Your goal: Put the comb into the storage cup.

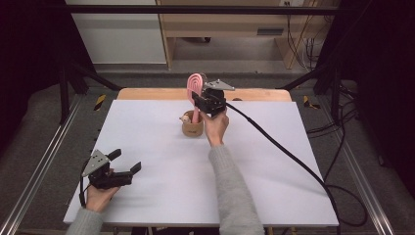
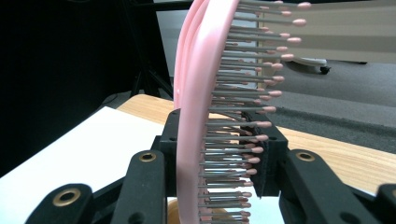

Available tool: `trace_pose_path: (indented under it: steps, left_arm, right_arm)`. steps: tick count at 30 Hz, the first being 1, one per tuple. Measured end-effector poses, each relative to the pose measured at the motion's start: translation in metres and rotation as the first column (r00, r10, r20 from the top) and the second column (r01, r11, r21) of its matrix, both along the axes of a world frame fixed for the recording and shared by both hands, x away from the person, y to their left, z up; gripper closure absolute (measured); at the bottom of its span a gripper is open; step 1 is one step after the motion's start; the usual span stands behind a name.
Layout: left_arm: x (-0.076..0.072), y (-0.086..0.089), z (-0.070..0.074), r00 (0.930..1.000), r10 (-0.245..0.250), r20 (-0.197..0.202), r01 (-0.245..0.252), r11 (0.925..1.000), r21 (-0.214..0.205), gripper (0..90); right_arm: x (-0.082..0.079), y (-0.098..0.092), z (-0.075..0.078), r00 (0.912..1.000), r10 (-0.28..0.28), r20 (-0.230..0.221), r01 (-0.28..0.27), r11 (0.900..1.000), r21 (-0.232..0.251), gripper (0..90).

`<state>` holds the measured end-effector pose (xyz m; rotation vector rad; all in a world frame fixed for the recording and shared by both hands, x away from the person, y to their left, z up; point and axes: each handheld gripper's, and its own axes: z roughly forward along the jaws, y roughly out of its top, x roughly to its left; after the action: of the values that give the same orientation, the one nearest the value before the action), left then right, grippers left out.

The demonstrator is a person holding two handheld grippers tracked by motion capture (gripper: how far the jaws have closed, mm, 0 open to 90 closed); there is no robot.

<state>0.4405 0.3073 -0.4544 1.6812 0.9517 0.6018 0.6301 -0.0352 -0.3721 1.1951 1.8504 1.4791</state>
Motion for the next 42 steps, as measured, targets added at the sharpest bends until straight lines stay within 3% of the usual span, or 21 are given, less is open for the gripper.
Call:
trace_pose_path:
  steps: [13, 35, 42]
  left_arm:
    - [0.000, 0.000, 0.000, 1.0000, 0.000, -0.001, 0.000, 1.0000, 0.004, 3.0]
    - [0.000, 0.000, 0.000, 1.0000, 0.000, -0.001, 0.000, 1.0000, 0.002, 3.1]
    - [0.000, 0.000, 0.000, 1.0000, 0.000, -0.002, 0.000, 1.0000, 0.003, 3.1]
  right_arm:
    - [0.002, -0.005, -0.010, 0.9999, -0.010, -0.014, 0.010, 0.9999, 0.009, 63.6]
    - [0.008, -0.018, -0.012, 0.9994, -0.025, -0.024, 0.025, 0.9994, 0.024, 61.0]
    - [0.008, -0.021, -0.013, 0.9995, -0.030, -0.008, 0.030, 0.9995, 0.000, 59.2]
